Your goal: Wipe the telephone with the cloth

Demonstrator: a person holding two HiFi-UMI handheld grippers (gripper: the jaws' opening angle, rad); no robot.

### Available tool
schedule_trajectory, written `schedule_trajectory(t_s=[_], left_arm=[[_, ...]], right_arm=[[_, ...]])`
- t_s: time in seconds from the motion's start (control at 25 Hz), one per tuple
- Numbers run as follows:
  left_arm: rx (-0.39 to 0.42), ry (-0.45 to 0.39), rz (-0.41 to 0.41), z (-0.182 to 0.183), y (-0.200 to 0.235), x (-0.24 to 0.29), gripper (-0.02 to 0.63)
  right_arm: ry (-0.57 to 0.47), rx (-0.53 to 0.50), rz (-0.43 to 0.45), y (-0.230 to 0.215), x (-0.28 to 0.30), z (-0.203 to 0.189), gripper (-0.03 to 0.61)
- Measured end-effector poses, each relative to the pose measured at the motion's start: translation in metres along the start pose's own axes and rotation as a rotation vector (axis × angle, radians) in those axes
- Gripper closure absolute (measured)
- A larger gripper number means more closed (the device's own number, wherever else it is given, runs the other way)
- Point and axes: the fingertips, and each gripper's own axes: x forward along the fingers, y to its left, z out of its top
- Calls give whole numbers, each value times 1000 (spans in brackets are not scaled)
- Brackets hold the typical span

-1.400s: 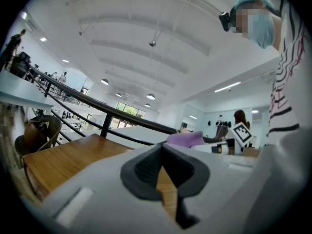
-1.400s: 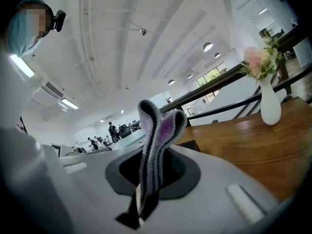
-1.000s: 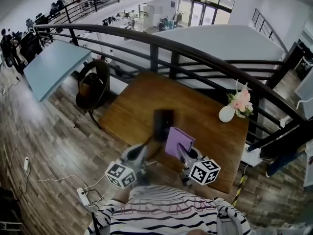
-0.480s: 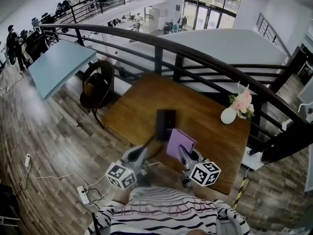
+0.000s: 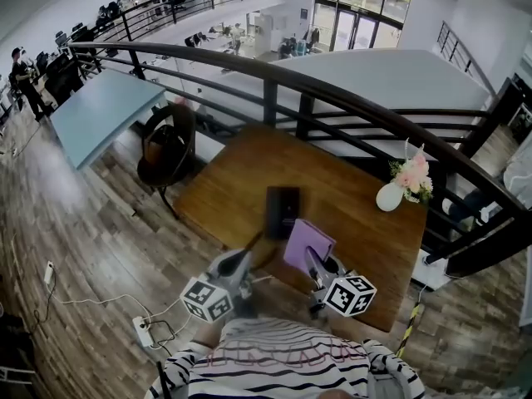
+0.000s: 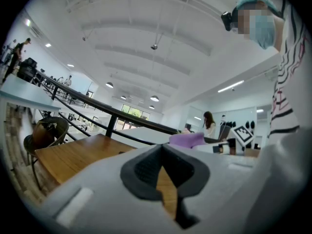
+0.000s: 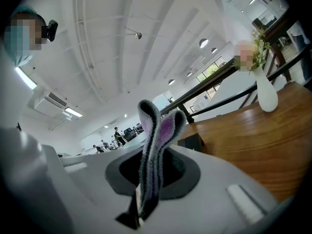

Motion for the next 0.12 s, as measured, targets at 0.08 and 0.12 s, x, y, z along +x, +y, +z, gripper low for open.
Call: schedule_trajectory(t_s=[0.08,0.12], left_arm=[[1,2,-1,1,2,3,614],[2,3,-2,1,3,4,614]], right_arm=[[1,0,-1,-1,3,2,543],[2,0,-1,-2,4,3,543]])
